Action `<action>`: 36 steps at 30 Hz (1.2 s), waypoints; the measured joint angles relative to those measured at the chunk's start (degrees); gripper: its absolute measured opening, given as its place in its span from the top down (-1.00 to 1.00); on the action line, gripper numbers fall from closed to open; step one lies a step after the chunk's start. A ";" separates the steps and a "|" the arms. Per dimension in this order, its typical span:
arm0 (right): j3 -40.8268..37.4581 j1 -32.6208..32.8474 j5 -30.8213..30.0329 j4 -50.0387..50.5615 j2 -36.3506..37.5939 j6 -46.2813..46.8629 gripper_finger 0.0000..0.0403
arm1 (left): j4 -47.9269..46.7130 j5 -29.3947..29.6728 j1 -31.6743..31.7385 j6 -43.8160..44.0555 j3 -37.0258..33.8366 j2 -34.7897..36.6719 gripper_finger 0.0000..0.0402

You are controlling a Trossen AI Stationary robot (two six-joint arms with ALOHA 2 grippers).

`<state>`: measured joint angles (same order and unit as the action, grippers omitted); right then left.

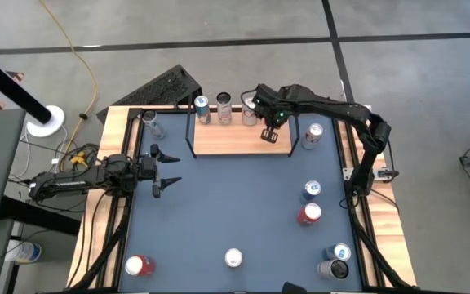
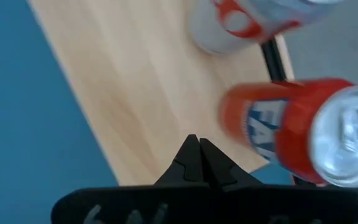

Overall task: Place canned beverage on shelf
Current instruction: Put the bottom blue soda can onto the shelf aligned with the other blue soda can

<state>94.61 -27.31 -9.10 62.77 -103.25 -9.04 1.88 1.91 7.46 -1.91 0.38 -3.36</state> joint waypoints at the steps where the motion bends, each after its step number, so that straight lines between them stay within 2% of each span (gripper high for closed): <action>1: 0.00 0.71 0.02 0.03 0.25 0.00 1.00 | -0.01 0.00 -0.01 0.01 0.00 0.01 -0.58; 14: 6.68 14.33 0.04 4.65 0.67 2.51 1.00 | -0.01 0.00 0.00 0.01 0.00 0.01 -0.58; 24: 4.69 27.05 0.13 5.27 4.39 5.47 1.00 | 0.01 0.00 0.00 0.00 0.00 0.00 -0.58; 30: -5.45 36.53 -0.48 -1.25 14.26 10.60 1.00 | 1.57 -0.11 -0.01 2.22 0.00 -0.02 -0.58; 36: -22.65 45.62 -4.48 -16.34 27.39 17.68 1.00 | 5.34 0.09 -0.01 21.53 0.00 0.00 -0.58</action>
<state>71.96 18.31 -13.58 46.43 -75.86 8.65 7.22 2.00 7.44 19.61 0.38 -3.36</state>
